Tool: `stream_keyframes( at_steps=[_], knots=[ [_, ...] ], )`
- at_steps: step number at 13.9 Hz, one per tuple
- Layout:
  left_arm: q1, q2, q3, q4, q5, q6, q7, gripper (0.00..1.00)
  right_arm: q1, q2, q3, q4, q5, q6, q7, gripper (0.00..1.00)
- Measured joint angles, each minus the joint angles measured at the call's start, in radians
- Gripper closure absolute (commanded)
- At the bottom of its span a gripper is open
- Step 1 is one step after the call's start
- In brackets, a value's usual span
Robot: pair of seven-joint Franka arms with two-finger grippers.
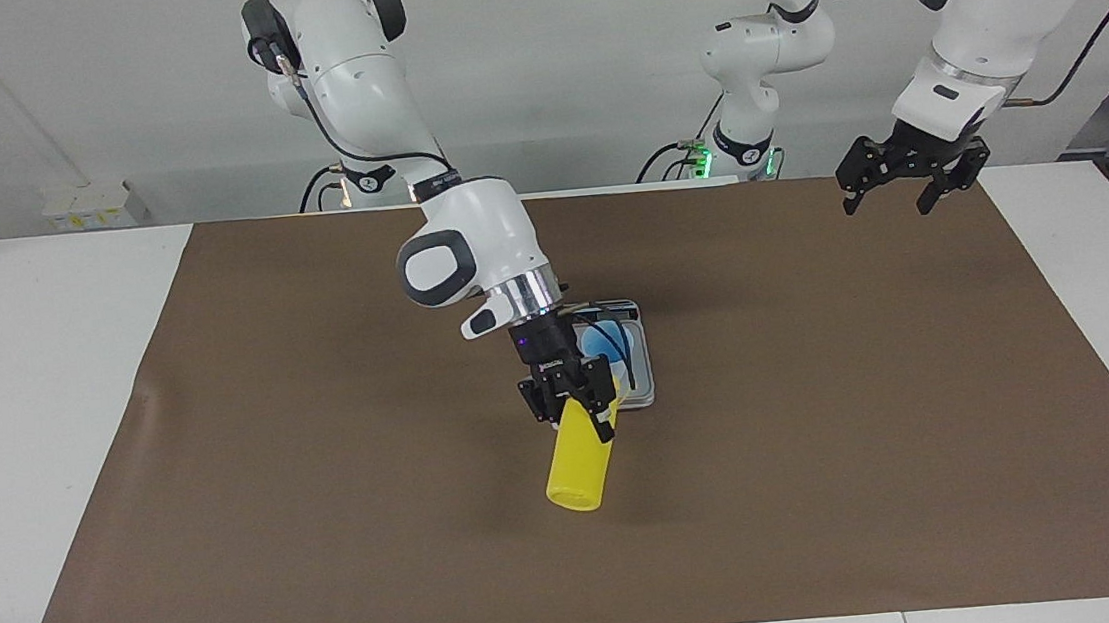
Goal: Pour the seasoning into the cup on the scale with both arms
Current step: 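Hold the inverted bottle above the cup to pour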
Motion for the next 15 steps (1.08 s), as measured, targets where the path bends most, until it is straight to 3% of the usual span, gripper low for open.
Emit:
stream_keyframes(
  at_steps=[5,15],
  knots=[
    [0.0,-0.001,-0.004,0.0,0.042,0.0,0.021,0.0,-0.047,-0.026,-0.001,0.001,0.002,-0.009,0.111,1.0],
    [0.0,0.0,-0.005,0.006,0.051,-0.012,0.027,0.0,-0.076,-0.079,-0.001,-0.153,0.002,-0.033,0.13,1.0]
  ],
)
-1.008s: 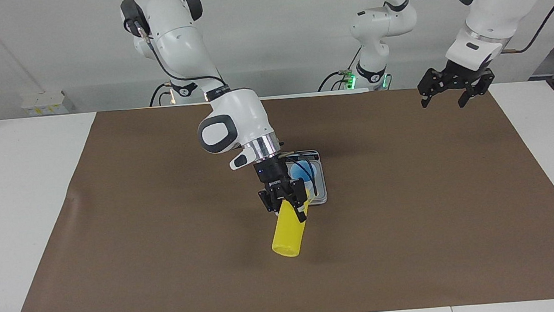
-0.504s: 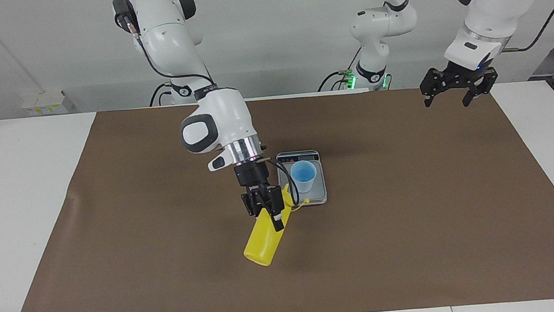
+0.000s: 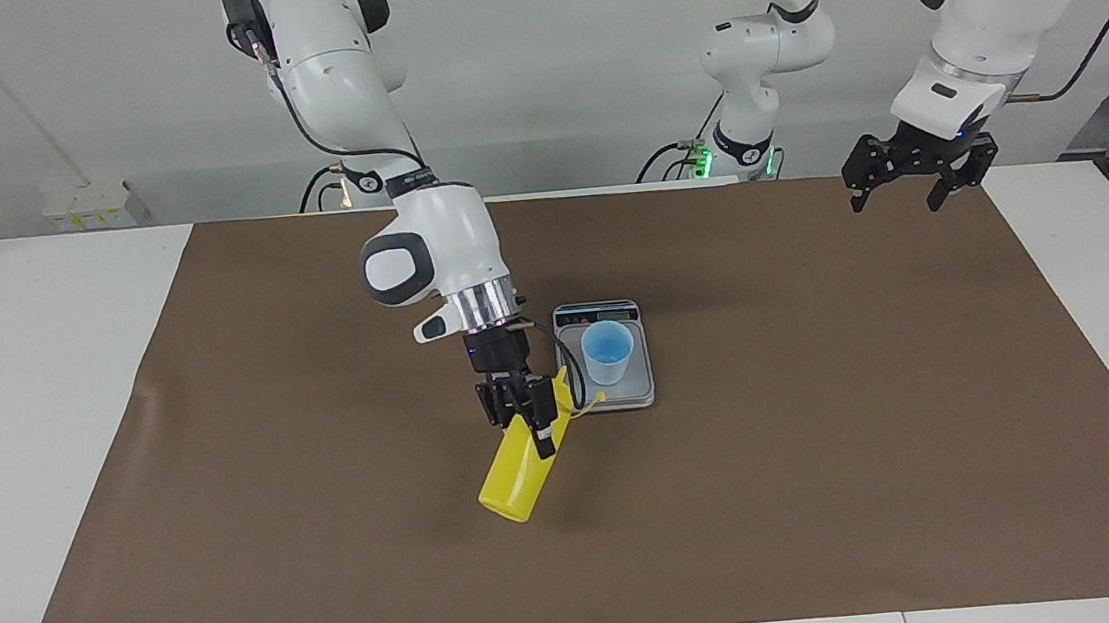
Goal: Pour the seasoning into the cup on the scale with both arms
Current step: 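Hold the inverted bottle above the cup to pour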
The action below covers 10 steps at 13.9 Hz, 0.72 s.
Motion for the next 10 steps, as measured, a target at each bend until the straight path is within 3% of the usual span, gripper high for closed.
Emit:
stream_keyframes(
  at_steps=[10],
  knots=[
    [0.0,0.0,-0.001,-0.005,0.0,0.0,0.001,0.0,-0.019,-0.05,0.041,-0.113,0.0,-0.043,0.002,1.0]
  ],
)
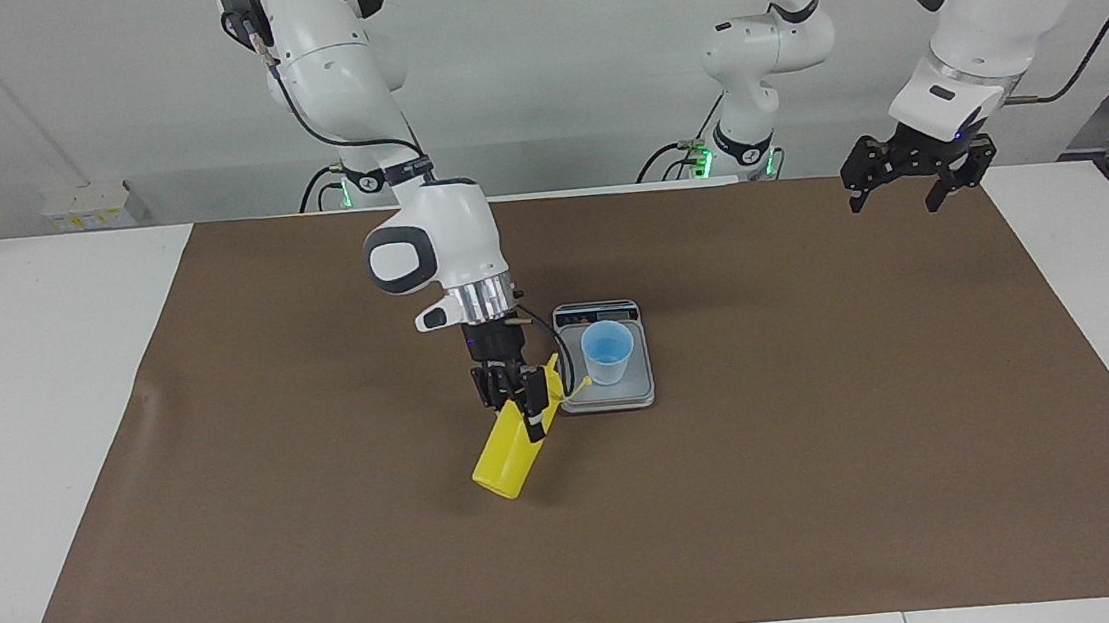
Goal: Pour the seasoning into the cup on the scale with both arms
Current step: 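Turn the bottle upright and carry it back from the scale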
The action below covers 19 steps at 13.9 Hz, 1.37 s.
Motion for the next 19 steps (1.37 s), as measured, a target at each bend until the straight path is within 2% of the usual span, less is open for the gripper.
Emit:
stream_keyframes(
  at_steps=[4,6,9,14,16,19],
  knots=[
    [0.0,0.0,-0.001,-0.001,0.0,0.0,0.0,0.0,-0.032,-0.007,0.005,-0.002,0.02,0.0,0.006,1.0],
    [0.0,0.0,-0.001,-0.001,0.0,0.0,0.001,0.0,-0.051,-0.021,0.026,-0.001,0.153,-0.012,0.007,1.0],
    [0.0,0.0,-0.001,-0.001,0.0,0.0,0.001,0.0,-0.066,-0.054,0.075,0.013,0.306,-0.106,0.007,1.0],
    [0.0,0.0,-0.001,-0.001,0.0,0.0,0.001,0.0,-0.173,-0.134,0.203,0.017,0.457,-0.278,0.008,1.0],
    [0.0,0.0,-0.001,-0.001,0.0,0.0,0.001,0.0,-0.182,-0.172,0.223,0.018,0.515,-0.356,0.007,1.0],
    [0.0,0.0,-0.001,-0.001,0.0,0.0,0.001,0.0,-0.182,-0.25,0.233,0.02,0.736,-0.486,-0.082,1.0]
  ],
)
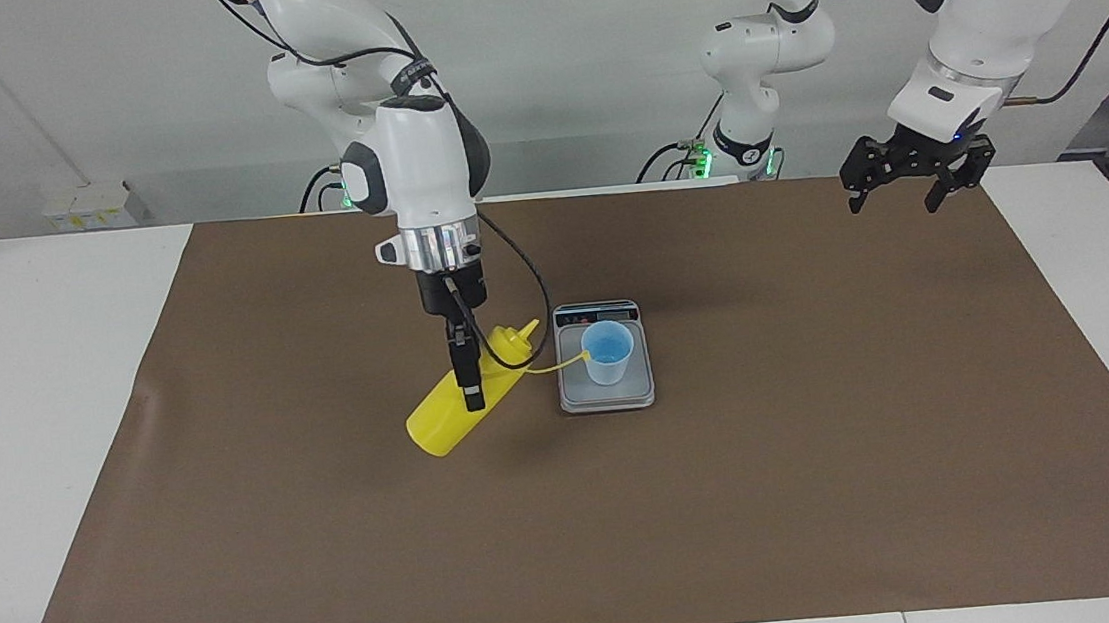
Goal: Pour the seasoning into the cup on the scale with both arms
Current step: 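Turn the bottle upright and carry it back from the scale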
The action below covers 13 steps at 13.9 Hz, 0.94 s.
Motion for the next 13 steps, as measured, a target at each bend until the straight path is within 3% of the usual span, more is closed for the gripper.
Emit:
stream_keyframes(
  at_steps=[5,8,13],
  knots=[
    [0.0,0.0,0.0,0.0,0.0,0.0,0.0,0.0,-0.085,-0.122,-0.003,0.009,0.462,-0.273,-0.276,1.0],
    [0.0,0.0,0.0,0.0,0.0,0.0,0.0,0.0,-0.168,-0.143,-0.005,0.009,0.706,-0.405,-0.366,1.0],
    [0.0,0.0,0.0,-0.001,0.0,0.0,0.0,0.0,-0.323,-0.142,-0.013,-0.009,0.916,-0.588,-0.541,1.0]
  ],
)
